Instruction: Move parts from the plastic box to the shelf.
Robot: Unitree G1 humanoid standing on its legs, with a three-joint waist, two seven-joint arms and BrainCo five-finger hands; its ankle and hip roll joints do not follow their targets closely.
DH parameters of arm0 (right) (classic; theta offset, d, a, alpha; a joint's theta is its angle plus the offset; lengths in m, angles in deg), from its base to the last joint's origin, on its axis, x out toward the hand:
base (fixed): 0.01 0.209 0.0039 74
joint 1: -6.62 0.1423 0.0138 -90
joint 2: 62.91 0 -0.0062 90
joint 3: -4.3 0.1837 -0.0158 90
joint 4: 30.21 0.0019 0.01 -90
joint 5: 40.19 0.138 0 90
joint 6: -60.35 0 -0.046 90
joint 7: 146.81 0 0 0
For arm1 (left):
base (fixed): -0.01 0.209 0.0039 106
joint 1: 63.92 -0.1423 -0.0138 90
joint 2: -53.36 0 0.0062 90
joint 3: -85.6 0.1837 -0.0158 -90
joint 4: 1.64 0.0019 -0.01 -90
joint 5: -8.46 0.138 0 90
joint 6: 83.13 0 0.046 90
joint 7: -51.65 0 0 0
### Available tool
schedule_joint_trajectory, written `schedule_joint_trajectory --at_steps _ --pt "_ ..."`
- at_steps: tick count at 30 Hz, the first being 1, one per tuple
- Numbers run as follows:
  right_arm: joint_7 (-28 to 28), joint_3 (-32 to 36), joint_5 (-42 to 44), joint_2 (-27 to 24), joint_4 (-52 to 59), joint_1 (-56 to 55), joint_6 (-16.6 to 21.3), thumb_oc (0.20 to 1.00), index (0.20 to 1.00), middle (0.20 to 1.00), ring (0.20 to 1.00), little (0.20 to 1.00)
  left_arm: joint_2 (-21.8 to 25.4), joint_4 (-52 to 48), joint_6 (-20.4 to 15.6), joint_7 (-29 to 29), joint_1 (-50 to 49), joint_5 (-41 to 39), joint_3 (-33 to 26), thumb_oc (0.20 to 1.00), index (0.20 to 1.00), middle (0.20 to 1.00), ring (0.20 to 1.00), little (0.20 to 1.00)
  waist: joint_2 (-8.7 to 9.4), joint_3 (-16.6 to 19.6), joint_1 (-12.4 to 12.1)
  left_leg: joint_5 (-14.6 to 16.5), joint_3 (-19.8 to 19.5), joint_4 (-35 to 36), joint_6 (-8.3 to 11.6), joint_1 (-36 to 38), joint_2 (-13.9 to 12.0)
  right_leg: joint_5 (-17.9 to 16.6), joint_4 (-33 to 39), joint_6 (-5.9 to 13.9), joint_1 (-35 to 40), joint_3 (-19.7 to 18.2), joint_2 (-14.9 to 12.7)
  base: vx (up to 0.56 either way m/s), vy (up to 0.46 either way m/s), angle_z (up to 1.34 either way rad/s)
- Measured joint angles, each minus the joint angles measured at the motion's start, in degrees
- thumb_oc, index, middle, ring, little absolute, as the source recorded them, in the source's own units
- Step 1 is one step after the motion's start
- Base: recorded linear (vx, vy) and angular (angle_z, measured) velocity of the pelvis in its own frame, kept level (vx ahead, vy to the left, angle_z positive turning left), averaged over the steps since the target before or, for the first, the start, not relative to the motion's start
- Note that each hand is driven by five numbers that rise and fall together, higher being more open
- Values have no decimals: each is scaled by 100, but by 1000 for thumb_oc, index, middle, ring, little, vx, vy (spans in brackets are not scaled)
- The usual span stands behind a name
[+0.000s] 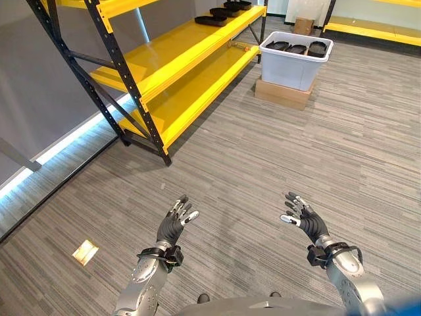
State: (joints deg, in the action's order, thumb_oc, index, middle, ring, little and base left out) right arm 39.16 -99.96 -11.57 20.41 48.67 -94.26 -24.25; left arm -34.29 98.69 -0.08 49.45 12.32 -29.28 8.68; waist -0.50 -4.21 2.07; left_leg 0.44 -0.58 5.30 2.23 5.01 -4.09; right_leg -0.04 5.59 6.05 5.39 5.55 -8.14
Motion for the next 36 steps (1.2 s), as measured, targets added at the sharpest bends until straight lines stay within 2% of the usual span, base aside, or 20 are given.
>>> schedule_joint_trajectory --at_steps 30,36 --pt "-5 -53 0 0 -1 -5 -2 1000 1000 1000 1000 1000 0 1 1 4 -71 9 -88 1000 1000 1000 1000 1000 2 107 -5 1 1 1 -3 8 0 2 3 -2 10 3 0 1 4 0" --pt "-33 -74 0 0 -175 206 -3 1000 1000 1000 1000 1000 28 1 0 13 -35 9 -100 1000 1000 1000 1000 1000 28 103 -14 13 5 3 -19 -133 96 -11 -33 4 -137 -3 -59 19 121 -1"
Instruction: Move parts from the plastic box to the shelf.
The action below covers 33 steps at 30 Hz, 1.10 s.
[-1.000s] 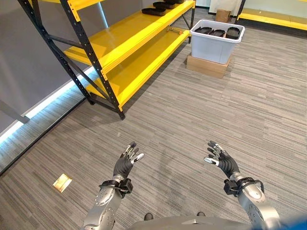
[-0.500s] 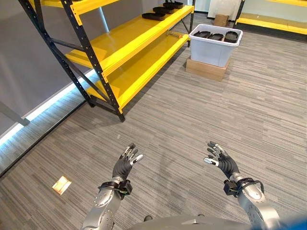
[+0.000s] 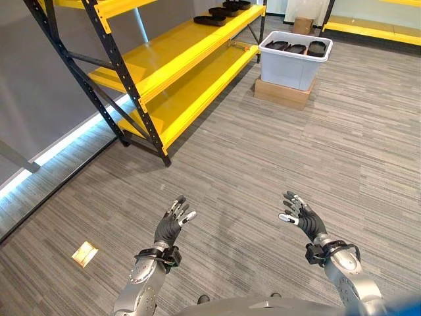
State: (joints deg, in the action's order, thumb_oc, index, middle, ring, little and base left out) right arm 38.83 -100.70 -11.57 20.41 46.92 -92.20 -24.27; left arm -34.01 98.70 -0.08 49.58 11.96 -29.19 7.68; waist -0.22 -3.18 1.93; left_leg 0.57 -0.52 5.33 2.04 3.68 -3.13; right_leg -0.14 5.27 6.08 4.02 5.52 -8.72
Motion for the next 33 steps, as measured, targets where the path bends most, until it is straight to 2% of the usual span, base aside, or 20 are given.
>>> schedule_joint_trajectory --at_steps 4,7,9,10,11,12,14,15,16,18,20,21,22,24,25,26,27,29,32,33 --pt "-10 -14 0 6 -85 37 -14 1000 1000 1000 1000 1000 26 37 -3 16 125 -1 -15 1000 1000 1000 1000 1000 34 -40 19 26 -6 -10 -92 -43 175 96 -372 81 -199 -7 -176 27 215 4" --pt "-9 22 -1 -40 -87 120 -28 1000 1000 1000 1000 1000 20 220 -3 21 415 6 38 1000 1000 1000 1000 1000 -126 -309 48 204 -30 -297 -370 -71 284 214 -2195 84 -985 -90 -360 26 201 6" --pt "2 -19 0 -30 -87 71 -40 1000 1000 1000 1000 1000 63 230 -9 36 419 8 5 1000 1000 1000 1000 1000 -33 -356 72 307 -33 -460 -538 -46 512 177 -3346 56 -1494 -357 -621 22 176 10" --pt "4 -23 0 -27 -87 57 -40 1000 1000 1000 1000 1000 89 230 -9 55 410 10 6 1000 1000 1000 1000 1000 6 -378 66 355 -26 -541 -614 -46 613 65 -3684 40 -1679 -449 -710 74 173 -13" --pt "6 -65 0 3 -91 39 -44 1000 1000 1000 1000 1000 183 229 -6 83 368 12 8 1000 1000 1000 1000 1000 -33 -507 5 455 39 -718 -841 -35 753 -265 -4283 156 -2161 -470 -834 198 144 -16" --pt "15 -127 0 26 -89 22 -45 1000 1000 1000 1000 1000 257 229 -6 85 371 13 4 1000 1000 1000 1000 1000 -28 -519 12 473 29 -758 -910 -73 781 -249 -4406 144 -2266 -372 -827 298 59 -20" --pt "42 -117 3 49 -21 -4 -71 1000 1000 1000 1000 1000 309 257 -3 86 370 14 -49 1000 1000 1000 1000 1000 -87 -651 -20 592 18 -818 -1103 -54 780 108 -4080 86 -2497 399 -705 232 -31 -24" --pt "40 -88 7 52 40 -7 -68 1000 1000 1000 1000 1000 321 258 -3 82 389 14 -57 1000 1000 1000 1000 1000 -139 -740 24 647 46 -873 -1070 -54 736 136 -3504 81 -2508 845 -627 180 -73 -15" --pt "37 -73 10 73 51 -21 -67 1000 1000 1000 1000 1000 312 264 4 73 398 13 -108 1000 1000 1000 1000 1000 -132 -771 95 617 37 -843 -917 -46 760 80 -2792 73 -2477 1165 -563 214 -97 20" --pt "19 -100 26 183 -45 -49 -124 1000 1000 1000 1000 1000 252 286 5 70 374 13 -266 1000 1000 1000 1000 1000 106 -736 174 768 5 -584 -730 351 927 -330 -1192 184 -2589 1584 -433 295 -148 27" --pt "27 -126 24 193 29 -20 -138 1000 1000 1000 1000 1000 197 278 5 66 224 14 -354 1000 1000 1000 1000 1000 143 -602 173 917 0 -503 -609 733 924 -501 -824 70 -2523 1589 -268 245 -127 18" --pt "27 -127 24 193 26 -30 -138 1000 1000 1000 1000 1000 198 278 6 64 151 15 -349 1000 1000 1000 1000 1000 140 -508 194 959 -15 -480 -543 822 923 -549 -821 -28 -2433 1587 -208 368 -167 28" --pt "24 -119 24 152 22 -47 -138 1000 1000 1000 1000 1000 138 296 7 65 131 19 -343 1000 1000 1000 1000 1000 146 -401 207 1043 -44 -431 -407 965 834 -719 -780 -255 -2295 1506 -117 364 -170 33" --pt "23 -108 26 78 -43 -92 -142 1000 1000 1000 1000 1000 -117 343 10 70 157 23 -281 1000 1000 1000 1000 1000 -156 -249 221 1127 -257 -392 -256 1187 496 -942 -822 -569 -2056 1290 217 245 -131 51" --pt "21 -91 28 61 -56 -133 -145 1000 1000 1000 1000 1000 -189 344 12 67 234 21 -150 1000 1000 1000 1000 1000 -232 -182 268 1071 -329 -500 -164 1203 391 -914 -852 -872 -1932 1242 312 165 -112 53" --pt "27 -93 40 -8 -37 -100 -146 1000 1000 1000 1000 1000 -245 274 -1 56 211 20 -51 1000 1000 1000 1000 1000 -300 -123 225 1014 -254 -755 -26 1172 317 -782 -1037 -1036 -1884 1265 366 224 -157 22" --pt "18 -51 46 -23 -17 34 -130 1000 1000 1000 1000 1000 -212 261 1 55 287 20 -23 1000 1000 1000 1000 1000 -264 -142 186 1077 -174 -1037 -18 1031 295 -637 -1100 -1172 -1856 1237 375 297 -208 -4" --pt "23 8 61 -185 -19 195 -121 1000 1000 1000 1000 1000 -112 214 -16 67 474 7 -25 1000 1000 1000 1000 1000 -295 -149 252 771 -223 -1029 20 939 4 -206 -1468 -1117 -1857 1281 460 261 -194 -2" --pt "15 63 157 -299 -30 227 -111 1000 1000 1000 1000 1000 -25 213 -24 76 582 -8 -23 1000 1000 1000 1000 1000 -265 -95 380 732 -227 -1226 101 1010 -233 272 -1798 -1057 -1837 1302 662 248 -200 -5" --pt "14 50 162 -328 -46 156 -114 1000 1000 1000 1000 1000 -2 215 -18 72 577 -11 -5 1000 1000 1000 1000 1000 -217 -116 463 506 -164 -1587 482 879 -292 374 -1806 -1236 -1768 1294 731 381 -308 -10"
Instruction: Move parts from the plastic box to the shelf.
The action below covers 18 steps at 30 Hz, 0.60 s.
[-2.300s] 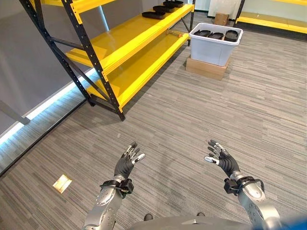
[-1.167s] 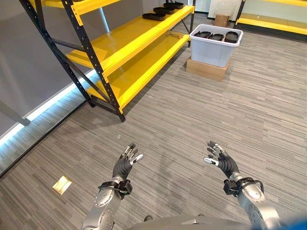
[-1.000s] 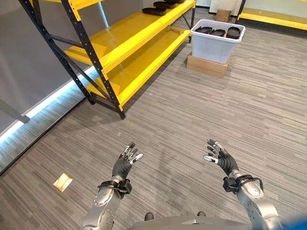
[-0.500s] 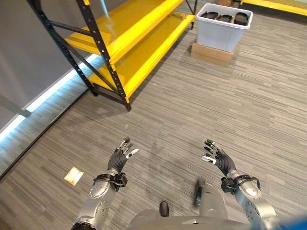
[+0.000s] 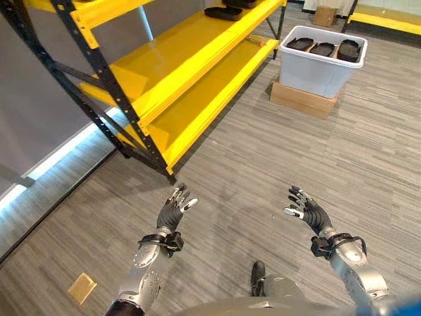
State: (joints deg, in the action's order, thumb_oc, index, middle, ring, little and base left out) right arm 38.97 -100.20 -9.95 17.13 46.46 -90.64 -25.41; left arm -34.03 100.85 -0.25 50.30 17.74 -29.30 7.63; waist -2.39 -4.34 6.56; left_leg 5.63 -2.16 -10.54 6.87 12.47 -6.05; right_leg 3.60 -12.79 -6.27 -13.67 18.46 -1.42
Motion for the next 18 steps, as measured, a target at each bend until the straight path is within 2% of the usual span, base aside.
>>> schedule_joint_trajectory --at_steps 1,2,3,4,5,6,7,8,9,10,11,12,13,14,15,16,17,18 --pt "1 -2 4 -4 -5 -58 4 1000 1000 1000 1000 1000 3 0 -1 0 -5 -3 19 1000 1000 1000 1000 1000 -10 4 48 -130 -15 -137 74 -42 -2 39 -37 -33 65 -5 10 353 -285 -19" --pt "7 -7 8 -37 -36 -126 10 1000 1000 1000 1000 1000 -8 4 -9 0 64 -46 34 1000 1000 1000 1000 1000 -74 -26 49 -378 -25 -305 159 -48 -10 250 -640 -32 -265 35 39 231 -187 -20" --pt "14 -18 10 21 -63 -174 14 1000 1000 1000 1000 1000 57 -33 -42 0 35 -100 38 1000 1000 1000 1000 1000 -11 46 12 -370 19 -515 155 -142 2 105 -280 -45 -185 -55 93 175 -158 -31" --pt "15 -23 16 31 -97 -258 18 1000 1000 1000 1000 1000 49 36 -47 9 44 -119 53 1000 1000 1000 1000 1000 27 81 -23 -318 -4 -999 124 -280 52 248 75 -124 35 -117 200 197 -182 -46" --pt "1 -27 42 55 -115 -277 22 1000 1000 1000 1000 1000 60 25 -40 6 29 -129 138 1000 1000 1000 1000 1000 45 67 -35 -367 -40 -1769 92 -611 -42 261 210 -215 192 -206 322 258 -228 -31" --pt "0 -28 53 49 -114 -328 23 1000 1000 1000 1000 1000 59 14 -39 -11 60 -129 215 1000 1000 1000 1000 1000 150 8 -25 -442 -88 -2480 81 -936 -46 292 344 -257 410 -235 340 235 -192 -20" --pt "9 -20 58 33 -91 -342 24 1000 1000 1000 1000 1000 94 -48 -35 -27 97 -129 267 1000 1000 1000 1000 1000 342 -89 -34 -635 -254 -3369 -16 -1380 75 400 521 -310 691 -389 321 261 -160 -18" --pt "12 -8 61 27 -48 -347 24 1000 1000 1000 1000 1000 157 -171 -28 -51 80 -129 275 1000 1000 1000 1000 1000 476 -142 -132 -672 -327 -4124 -71 -1802 188 419 609 -339 847 -539 302 223 -38 -79" --pt "-15 126 61 114 184 -367 46 1000 1000 1000 1000 1000 267 -206 3 -79 -55 -129 309 1000 1000 1000 1000 1000 761 -253 -400 -117 -539 -4761 -524 -3041 629 446 757 -320 1116 -971 79 286 50 -111" --pt "-25 121 62 130 334 -328 59 1000 1000 1000 1000 1000 250 -169 9 -77 -67 -141 303 1000 1000 1000 1000 1000 939 -429 -519 48 -359 -4068 -725 -3609 695 441 872 -277 1249 -1168 -134 192 81 -125" --pt "-10 85 59 119 352 -254 91 1000 1000 1000 1000 1000 242 -168 27 -79 -159 -154 313 1000 1000 1000 1000 1000 911 -494 -621 15 -307 -3119 -689 -3994 564 411 1062 -113 1476 -1290 -186 233 120 -81" --pt "-36 78 59 112 312 -287 100 1000 1000 1000 1000 1000 214 -156 25 -83 -216 -156 325 1000 1000 1000 1000 1000 756 -499 -596 -140 -315 -1741 -544 -4159 356 388 1260 50 1739 -1228 -189 173 93 -62" --pt "-35 66 58 101 287 -312 101 1000 1000 1000 1000 1000 199 -148 25 -79 -241 -159 324 1000 1000 1000 1000 1000 746 -521 -627 -192 -323 -1362 -490 -4120 329 436 1274 143 1833 -1284 -204 215 127 -67" --pt "-33 -16 49 33 240 -351 154 1000 1000 1000 1000 1000 176 -141 16 -84 -429 -143 310 1000 1000 1000 1000 1000 649 -452 -722 -201 -756 -451 -302 -3897 517 552 1315 284 2075 -1547 -267 130 96 -97" --pt "-31 -41 40 -76 165 -410 172 1000 1000 1000 1000 1000 170 -142 8 -79 -520 -142 311 1000 1000 1000 1000 1000 490 -393 -736 -174 -1244 248 -374 -3506 713 664 1405 457 2284 -1748 -294 130 110 -131" --pt "-20 -37 14 -193 96 -476 160 1000 1000 1000 1000 1000 50 -146 -1 -81 -640 -144 271 1000 1000 1000 1000 1000 146 -319 -743 -336 -1329 139 -588 -3214 803 823 1384 725 2520 -2011 -185 177 150 -110" --pt "-27 -46 0 -130 86 -477 118 1000 1000 1000 1000 1000 30 -84 7 -70 -604 -145 230 1000 1000 1000 1000 1000 197 -327 -724 -663 -1168 104 -523 -3133 832 945 1276 866 2575 -2098 -289 142 121 -88" --pt "19 -76 -9 -54 109 -546 111 1000 1000 1000 1000 1000 99 -51 6 -69 -530 -144 122 1000 1000 1000 1000 1000 361 -312 -711 -920 -891 297 -622 -2911 887 1023 1075 883 2564 -2057 -480 131 116 -64"
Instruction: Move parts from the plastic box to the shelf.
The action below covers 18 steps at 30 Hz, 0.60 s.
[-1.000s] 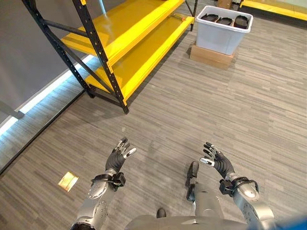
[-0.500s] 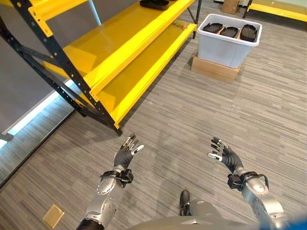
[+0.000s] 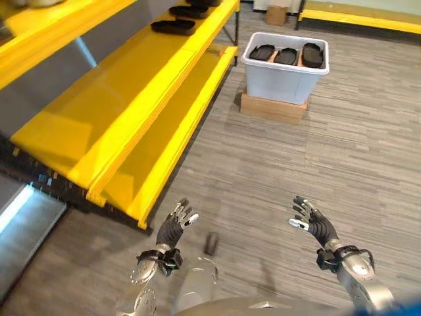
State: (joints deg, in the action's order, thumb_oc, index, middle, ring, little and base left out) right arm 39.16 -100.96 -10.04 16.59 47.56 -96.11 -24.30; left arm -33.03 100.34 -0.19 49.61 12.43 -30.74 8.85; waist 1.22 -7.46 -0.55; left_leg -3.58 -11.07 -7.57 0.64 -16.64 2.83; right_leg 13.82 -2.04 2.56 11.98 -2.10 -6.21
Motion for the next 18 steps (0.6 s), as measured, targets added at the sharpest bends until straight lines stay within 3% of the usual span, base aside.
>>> schedule_joint_trajectory --at_steps 2,5,6,8,10,13,15,16,17,18 --pt "35 53 1 169 2 -88 6 1000 1000 1000 1000 1000 125 -22 -11 -21 69 4 13 1000 1000 1000 1000 1000 150 77 19 -437 145 557 -170 562 77 54 -265 92 -7 -15 -147 94 97 -57" --pt "47 45 3 336 -26 -59 3 1000 1000 1000 1000 1000 199 -20 -48 -17 261 34 -8 1000 1000 1000 1000 1000 225 155 128 -443 356 1111 -375 1070 103 -10 15 111 -371 -23 108 71 104 -34" --pt "46 45 4 365 -50 -48 5 1000 1000 1000 1000 1000 177 20 -61 -14 281 34 -7 1000 1000 1000 1000 1000 226 201 178 -425 379 1175 -401 1140 116 -189 13 -7 -425 -15 139 54 107 -25" --pt "43 -15 7 415 -98 -7 -3 1000 1000 1000 1000 1000 154 0 -61 -15 291 36 43 1000 1000 1000 1000 1000 209 348 156 -353 519 1279 -481 1261 181 -386 228 178 -349 -21 56 55 91 -26" --pt "44 -78 7 411 -107 89 -3 1000 1000 1000 1000 1000 158 3 -60 -9 288 35 37 1000 1000 1000 1000 1000 200 347 133 -327 595 1277 -504 1324 266 -399 266 191 -237 -17 -36 86 116 -13" --pt "50 -93 8 411 -153 159 -26 1000 1000 1000 1000 1000 163 17 -65 -2 359 38 26 1000 1000 1000 1000 1000 -32 251 125 -99 488 1184 -748 1597 176 -73 -852 492 -614 -21 106 41 136 15" --pt "48 -87 8 396 -195 248 -27 1000 1000 1000 1000 1000 176 51 -64 4 367 39 28 1000 1000 1000 1000 1000 -11 212 122 -3 549 1088 -704 1560 240 -77 -975 390 -793 19 88 -9 99 -5" --pt "39 -71 6 393 -271 347 -34 1000 1000 1000 1000 1000 175 57 -58 14 364 49 34 1000 1000 1000 1000 1000 -81 99 128 19 602 1023 -701 1554 215 -77 -1501 395 -1061 -20 160 33 125 -15" --pt "46 -80 5 410 -260 365 -38 1000 1000 1000 1000 1000 224 56 -58 32 366 50 27 1000 1000 1000 1000 1000 -90 -48 201 145 613 906 -698 1608 143 -155 -3042 495 -1759 -22 226 42 94 -11" --pt "53 -79 3 408 -247 336 -63 1000 1000 1000 1000 1000 279 34 -61 55 339 51 26 1000 1000 1000 1000 1000 -50 -156 232 255 581 861 -664 1691 102 -274 -3887 641 -2118 -4 212 181 128 0"
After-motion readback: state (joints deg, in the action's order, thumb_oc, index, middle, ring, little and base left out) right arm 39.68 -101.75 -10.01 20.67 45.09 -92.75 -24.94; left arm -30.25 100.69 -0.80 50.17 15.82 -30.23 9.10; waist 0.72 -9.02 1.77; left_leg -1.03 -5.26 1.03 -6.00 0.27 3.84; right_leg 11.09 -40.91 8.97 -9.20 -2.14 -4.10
